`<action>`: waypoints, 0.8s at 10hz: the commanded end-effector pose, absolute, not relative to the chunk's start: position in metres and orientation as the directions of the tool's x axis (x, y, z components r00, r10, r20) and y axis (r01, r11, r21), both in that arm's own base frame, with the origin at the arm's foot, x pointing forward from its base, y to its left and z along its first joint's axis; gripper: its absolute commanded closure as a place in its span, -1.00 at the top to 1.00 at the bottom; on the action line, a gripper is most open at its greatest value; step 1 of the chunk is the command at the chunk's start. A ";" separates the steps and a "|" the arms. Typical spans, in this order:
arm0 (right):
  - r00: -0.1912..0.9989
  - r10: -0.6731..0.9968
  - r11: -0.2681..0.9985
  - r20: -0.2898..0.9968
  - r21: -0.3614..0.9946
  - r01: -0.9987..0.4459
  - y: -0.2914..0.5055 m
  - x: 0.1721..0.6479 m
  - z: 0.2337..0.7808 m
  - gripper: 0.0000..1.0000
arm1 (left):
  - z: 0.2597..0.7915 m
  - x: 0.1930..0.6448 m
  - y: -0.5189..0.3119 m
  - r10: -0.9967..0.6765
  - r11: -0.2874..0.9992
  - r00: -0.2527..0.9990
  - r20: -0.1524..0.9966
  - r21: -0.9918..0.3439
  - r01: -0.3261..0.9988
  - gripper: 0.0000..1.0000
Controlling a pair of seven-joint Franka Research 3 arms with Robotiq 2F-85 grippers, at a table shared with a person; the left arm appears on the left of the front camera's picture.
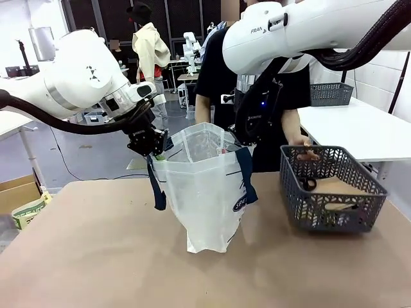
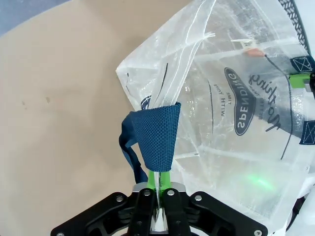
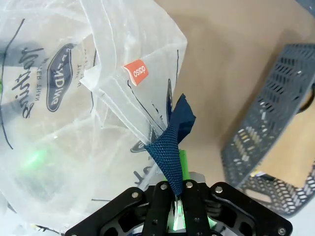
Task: Transfer purchased items from the store into the shopping bag.
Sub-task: Open the Reusable shopping bag in the center of the table.
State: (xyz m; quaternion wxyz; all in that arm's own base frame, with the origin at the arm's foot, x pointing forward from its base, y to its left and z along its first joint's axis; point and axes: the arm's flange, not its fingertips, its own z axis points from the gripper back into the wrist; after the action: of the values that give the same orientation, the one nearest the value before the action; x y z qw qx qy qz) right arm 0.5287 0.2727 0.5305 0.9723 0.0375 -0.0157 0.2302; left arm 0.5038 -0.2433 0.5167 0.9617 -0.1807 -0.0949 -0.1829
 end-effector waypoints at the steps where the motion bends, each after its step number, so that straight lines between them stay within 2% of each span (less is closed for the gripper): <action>1: 0.879 0.473 0.878 0.060 0.053 -0.476 0.273 0.527 0.529 -1.00 | 0.516 0.506 -0.242 -0.331 0.865 0.908 0.257 -0.301 0.401 -1.00; 3: 0.839 0.536 0.840 0.092 0.037 -0.541 0.273 0.527 0.527 -1.00 | 0.514 0.509 -0.243 -0.356 0.866 0.899 0.254 -0.271 0.420 -1.00; 7: 0.822 0.557 0.827 0.115 0.005 -0.562 0.275 0.527 0.528 -1.00 | 0.515 0.509 -0.243 -0.396 0.860 0.887 0.236 -0.242 0.449 -1.00; 8: 0.844 0.529 0.845 0.093 0.034 -0.533 0.278 0.530 0.534 -1.00 | 0.512 0.513 -0.246 -0.438 0.841 0.881 0.180 -0.263 0.473 -1.00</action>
State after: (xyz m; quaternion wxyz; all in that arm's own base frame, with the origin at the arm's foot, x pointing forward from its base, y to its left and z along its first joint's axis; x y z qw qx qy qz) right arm 0.5305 0.2785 0.5342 0.9586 0.0281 -0.0412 0.2802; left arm 0.5046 -0.2434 0.5130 0.9621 -0.1506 -0.0825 -0.2116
